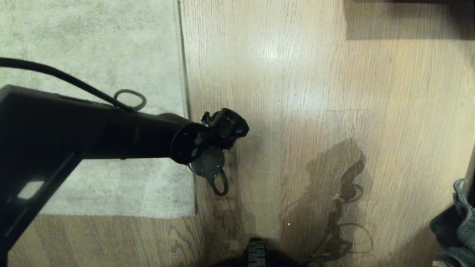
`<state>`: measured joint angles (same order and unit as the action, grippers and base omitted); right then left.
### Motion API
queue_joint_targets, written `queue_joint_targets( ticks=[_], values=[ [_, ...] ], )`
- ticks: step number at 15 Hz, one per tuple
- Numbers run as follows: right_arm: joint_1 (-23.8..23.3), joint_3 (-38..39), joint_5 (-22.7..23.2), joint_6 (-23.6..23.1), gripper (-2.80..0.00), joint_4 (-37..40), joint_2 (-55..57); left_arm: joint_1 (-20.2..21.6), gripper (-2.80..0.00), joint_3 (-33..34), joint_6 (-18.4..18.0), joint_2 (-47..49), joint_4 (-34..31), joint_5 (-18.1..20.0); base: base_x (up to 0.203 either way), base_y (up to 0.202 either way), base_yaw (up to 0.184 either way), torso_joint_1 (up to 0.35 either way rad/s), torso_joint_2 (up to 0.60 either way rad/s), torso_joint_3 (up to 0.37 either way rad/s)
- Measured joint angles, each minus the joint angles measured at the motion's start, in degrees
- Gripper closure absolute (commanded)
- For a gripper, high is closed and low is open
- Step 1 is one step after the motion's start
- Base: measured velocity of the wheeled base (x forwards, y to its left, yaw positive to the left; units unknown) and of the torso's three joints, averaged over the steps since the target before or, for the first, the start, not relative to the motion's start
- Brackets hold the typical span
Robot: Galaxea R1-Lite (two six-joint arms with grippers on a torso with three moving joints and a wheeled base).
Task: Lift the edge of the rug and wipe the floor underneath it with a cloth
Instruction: Lift up the carpet
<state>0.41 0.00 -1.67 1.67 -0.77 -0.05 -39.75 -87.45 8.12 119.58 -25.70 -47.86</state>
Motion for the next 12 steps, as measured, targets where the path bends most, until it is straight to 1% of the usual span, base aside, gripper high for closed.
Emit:
queue_joint_targets(
  ticks=[2, 3, 7, 10, 12],
  values=[
    [0.00, 0.00, 0.02, -0.05, 0.00, 0.02, 0.05, 1.15, -2.80, -1.76, -1.09, 1.43, -0.58, -5.35, 0.000, 0.000, 0.000, 0.000, 0.00, 0.000],
    [0.00, 0.00, 0.02, -0.02, 0.00, 0.02, 0.05, 1.95, -2.80, -2.27, -1.90, 1.95, 0.03, -7.43, 0.000, 0.000, 0.000, 0.000, 0.00, 0.000],
    [0.00, 0.00, 0.00, -0.01, 0.00, 0.02, 0.05, 4.06, -2.80, -3.73, -2.47, 3.21, 0.72, -11.90, 0.000, 0.000, 0.000, 0.000, 0.00, 0.000],
    [0.00, 0.00, 0.00, 0.00, 0.00, 0.02, 0.05, 4.99, -2.80, -5.52, -2.52, 4.75, 3.96, -12.34, 0.000, 0.000, 0.000, 0.000, 0.00, 0.000],
    [0.00, 0.00, 0.02, -0.02, 0.00, 0.02, 0.05, 5.89, -2.80, -5.92, -2.62, 5.40, 4.57, -12.09, 0.000, 0.000, 0.000, 0.000, 0.00, 0.000]
  ],
)
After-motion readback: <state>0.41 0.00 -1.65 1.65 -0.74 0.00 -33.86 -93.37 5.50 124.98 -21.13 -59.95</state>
